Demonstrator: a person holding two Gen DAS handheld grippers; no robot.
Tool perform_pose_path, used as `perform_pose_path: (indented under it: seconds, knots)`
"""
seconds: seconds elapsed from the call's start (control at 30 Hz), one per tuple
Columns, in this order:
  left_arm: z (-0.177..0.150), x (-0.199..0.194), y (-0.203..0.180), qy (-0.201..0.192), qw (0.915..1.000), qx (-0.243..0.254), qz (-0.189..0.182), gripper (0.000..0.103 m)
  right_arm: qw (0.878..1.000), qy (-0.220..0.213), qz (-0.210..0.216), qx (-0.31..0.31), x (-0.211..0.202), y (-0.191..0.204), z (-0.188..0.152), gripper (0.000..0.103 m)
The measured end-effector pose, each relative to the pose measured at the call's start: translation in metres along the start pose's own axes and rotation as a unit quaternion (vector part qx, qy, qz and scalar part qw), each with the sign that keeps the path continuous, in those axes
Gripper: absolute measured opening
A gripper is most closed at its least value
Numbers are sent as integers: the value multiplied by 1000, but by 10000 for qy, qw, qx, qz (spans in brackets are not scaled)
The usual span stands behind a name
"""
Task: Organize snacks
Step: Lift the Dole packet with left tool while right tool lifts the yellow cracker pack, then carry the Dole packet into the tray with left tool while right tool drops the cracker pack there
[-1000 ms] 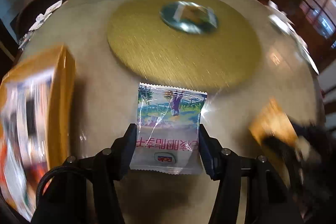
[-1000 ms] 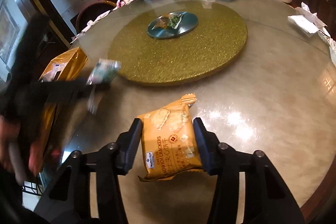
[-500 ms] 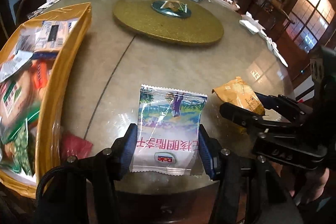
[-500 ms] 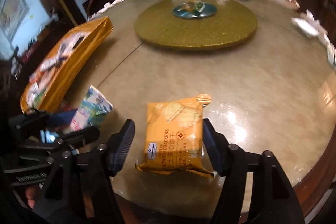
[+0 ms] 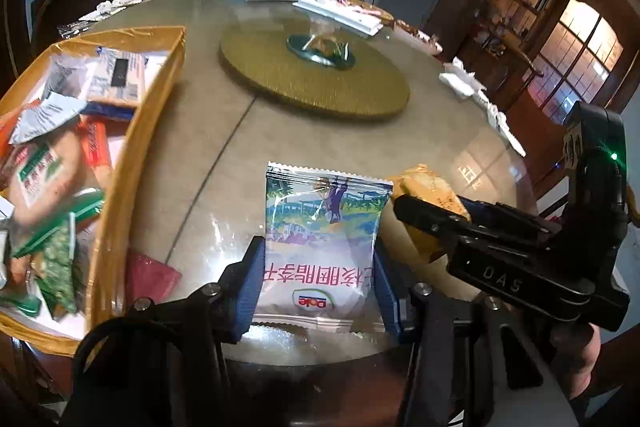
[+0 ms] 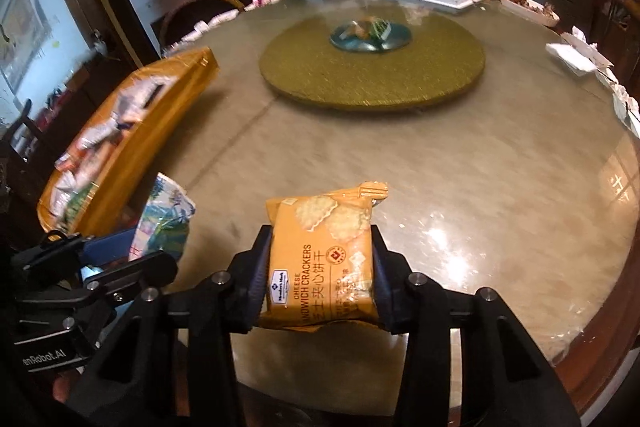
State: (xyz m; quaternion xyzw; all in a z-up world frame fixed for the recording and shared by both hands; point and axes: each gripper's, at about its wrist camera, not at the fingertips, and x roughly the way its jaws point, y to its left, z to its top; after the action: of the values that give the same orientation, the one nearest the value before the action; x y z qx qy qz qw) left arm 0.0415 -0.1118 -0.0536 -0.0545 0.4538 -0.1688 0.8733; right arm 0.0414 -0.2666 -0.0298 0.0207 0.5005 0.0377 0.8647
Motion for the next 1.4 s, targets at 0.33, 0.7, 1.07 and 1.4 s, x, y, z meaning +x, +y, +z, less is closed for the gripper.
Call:
perform_pose_path:
  seconds: [0.33,0.7,1.07,1.4]
  knots:
    - [10,-41,21,-389,9977,-380,-410,49,9983,-216,508,164,-7,20,24,46]
    - [44,-120,85,-1212,9882,-886,-304,49,9887,-161,1402,-510,12,104,84,46]
    - [101,-106,182,-1160,9847,-1190,532,49,9838,295,1647,-646,97,166,150,46]
    - [139,-40,253,-369,9844,-1378,1026,49,9868,618,1428,-443,155,176,174,46]
